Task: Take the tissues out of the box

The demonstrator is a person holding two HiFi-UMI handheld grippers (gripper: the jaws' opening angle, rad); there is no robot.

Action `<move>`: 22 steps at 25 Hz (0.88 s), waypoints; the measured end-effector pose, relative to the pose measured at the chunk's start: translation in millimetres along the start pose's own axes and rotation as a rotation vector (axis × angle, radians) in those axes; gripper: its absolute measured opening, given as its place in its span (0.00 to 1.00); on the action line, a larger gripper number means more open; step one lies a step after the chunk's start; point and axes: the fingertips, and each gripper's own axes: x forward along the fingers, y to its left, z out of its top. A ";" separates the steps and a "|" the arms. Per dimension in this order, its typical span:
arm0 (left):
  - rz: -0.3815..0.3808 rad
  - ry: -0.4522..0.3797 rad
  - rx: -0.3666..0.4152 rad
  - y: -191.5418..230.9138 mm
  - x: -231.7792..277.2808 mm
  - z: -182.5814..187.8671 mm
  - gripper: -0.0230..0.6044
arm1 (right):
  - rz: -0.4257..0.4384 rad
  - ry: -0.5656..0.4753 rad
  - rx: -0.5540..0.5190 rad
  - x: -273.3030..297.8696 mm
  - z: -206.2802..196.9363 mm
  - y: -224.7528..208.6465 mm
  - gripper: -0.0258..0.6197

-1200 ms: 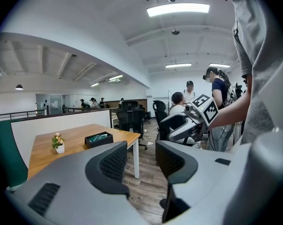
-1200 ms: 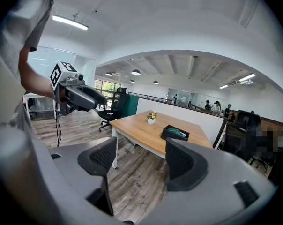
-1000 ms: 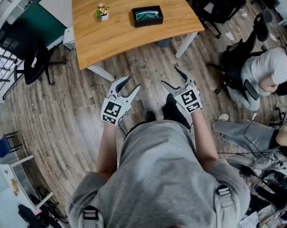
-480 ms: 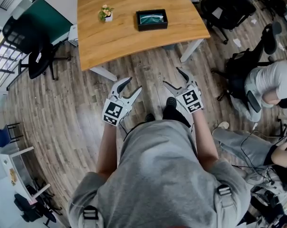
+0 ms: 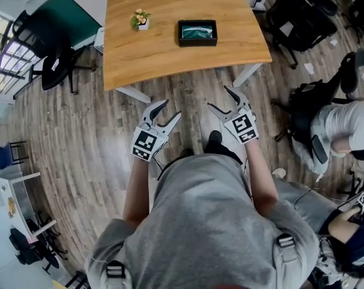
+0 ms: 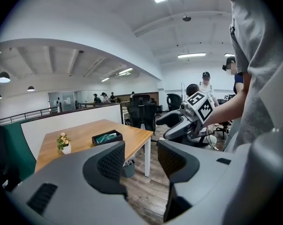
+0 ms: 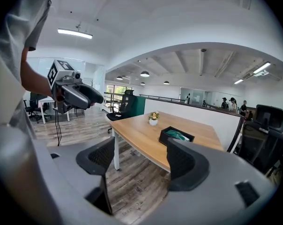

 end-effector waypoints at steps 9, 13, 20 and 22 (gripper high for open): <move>0.069 0.023 -0.019 -1.9 40.7 7.8 0.39 | 0.059 0.003 -0.003 0.4 -16.3 -43.8 0.59; 0.092 0.025 -0.023 -6.3 58.4 9.9 0.39 | 0.083 0.007 -0.001 0.1 -27.1 -59.3 0.58; 0.095 0.031 -0.036 -17.0 81.7 10.1 0.39 | 0.096 0.003 -0.005 -3.9 -34.5 -83.3 0.58; 0.095 0.027 -0.035 -16.1 88.1 12.6 0.39 | 0.094 0.002 0.002 -4.1 -35.3 -89.7 0.58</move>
